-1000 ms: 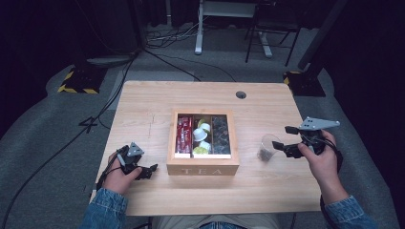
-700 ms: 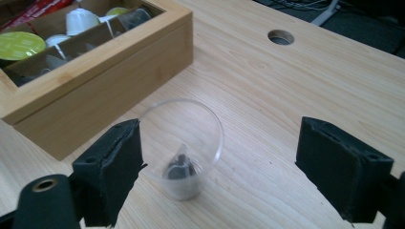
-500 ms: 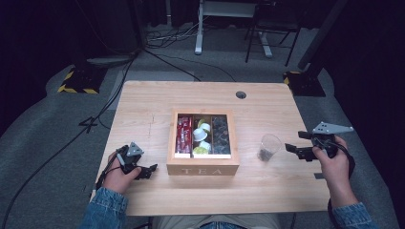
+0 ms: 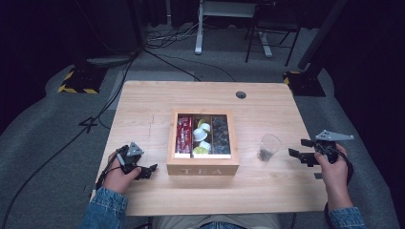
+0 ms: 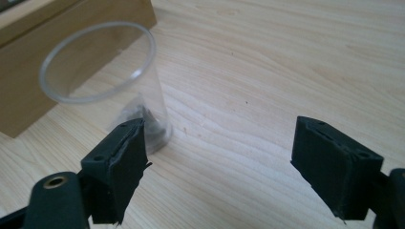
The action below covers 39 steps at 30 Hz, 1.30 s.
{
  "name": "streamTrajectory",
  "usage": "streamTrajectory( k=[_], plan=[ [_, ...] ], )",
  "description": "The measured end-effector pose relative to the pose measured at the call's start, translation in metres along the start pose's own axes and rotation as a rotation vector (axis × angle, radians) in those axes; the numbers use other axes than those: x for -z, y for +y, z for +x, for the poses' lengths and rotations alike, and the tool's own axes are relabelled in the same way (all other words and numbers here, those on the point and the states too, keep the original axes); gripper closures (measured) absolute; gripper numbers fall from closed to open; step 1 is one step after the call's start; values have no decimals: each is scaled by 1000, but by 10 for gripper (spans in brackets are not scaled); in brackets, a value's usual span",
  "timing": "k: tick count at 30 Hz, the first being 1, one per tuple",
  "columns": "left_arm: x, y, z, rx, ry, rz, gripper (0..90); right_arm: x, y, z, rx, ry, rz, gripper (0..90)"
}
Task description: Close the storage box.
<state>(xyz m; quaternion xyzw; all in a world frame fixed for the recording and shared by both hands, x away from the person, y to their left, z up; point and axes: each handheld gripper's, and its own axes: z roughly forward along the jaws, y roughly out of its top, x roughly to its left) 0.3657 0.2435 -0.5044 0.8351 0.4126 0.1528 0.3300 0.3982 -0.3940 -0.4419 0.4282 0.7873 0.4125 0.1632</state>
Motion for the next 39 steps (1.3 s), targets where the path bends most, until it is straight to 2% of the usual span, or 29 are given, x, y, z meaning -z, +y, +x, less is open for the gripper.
streamTrajectory(
  k=[3,9,14,22,28,33,36,39],
  plan=[
    [0,0,0,0,0,0,77,-4,-6,-4,4,-11,28,195],
    [0,0,0,2,1,0,75,-12,-16,-6,-22,-1,44,195],
    [0,0,0,3,-1,1,74,-20,-26,-7,-14,-5,73,195],
    [0,0,0,2,-1,1,72,-29,-39,-8,-2,-13,89,189],
    [-1,1,0,-1,-2,2,70,-32,-47,-3,12,-11,102,163],
    [-1,1,-1,5,5,3,62,-34,-50,2,35,-40,91,152],
    [-2,1,-1,7,7,4,56,-37,-51,7,62,-85,90,137],
    [-2,1,-2,10,8,3,55,-37,-51,9,49,-102,89,133]
  ],
)
